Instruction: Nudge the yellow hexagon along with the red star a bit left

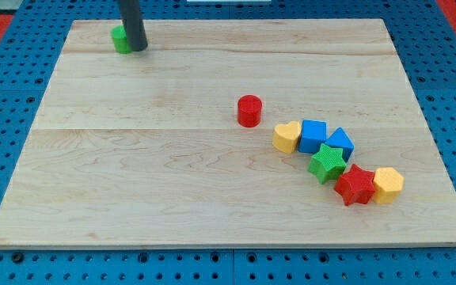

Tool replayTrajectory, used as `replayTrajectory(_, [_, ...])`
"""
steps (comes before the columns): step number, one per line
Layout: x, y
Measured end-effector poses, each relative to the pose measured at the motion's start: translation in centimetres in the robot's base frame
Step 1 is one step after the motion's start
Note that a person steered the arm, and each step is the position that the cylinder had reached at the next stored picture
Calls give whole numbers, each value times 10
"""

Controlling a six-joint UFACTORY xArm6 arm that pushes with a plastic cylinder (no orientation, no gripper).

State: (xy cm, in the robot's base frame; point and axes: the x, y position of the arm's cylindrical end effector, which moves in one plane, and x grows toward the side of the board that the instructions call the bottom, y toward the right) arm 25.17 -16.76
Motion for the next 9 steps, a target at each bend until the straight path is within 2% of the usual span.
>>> replayTrajectory(1, [-5, -29])
replayTrajectory(3, [3, -26])
replayTrajectory(5, [50, -18])
replayTrajectory(9, [85, 9])
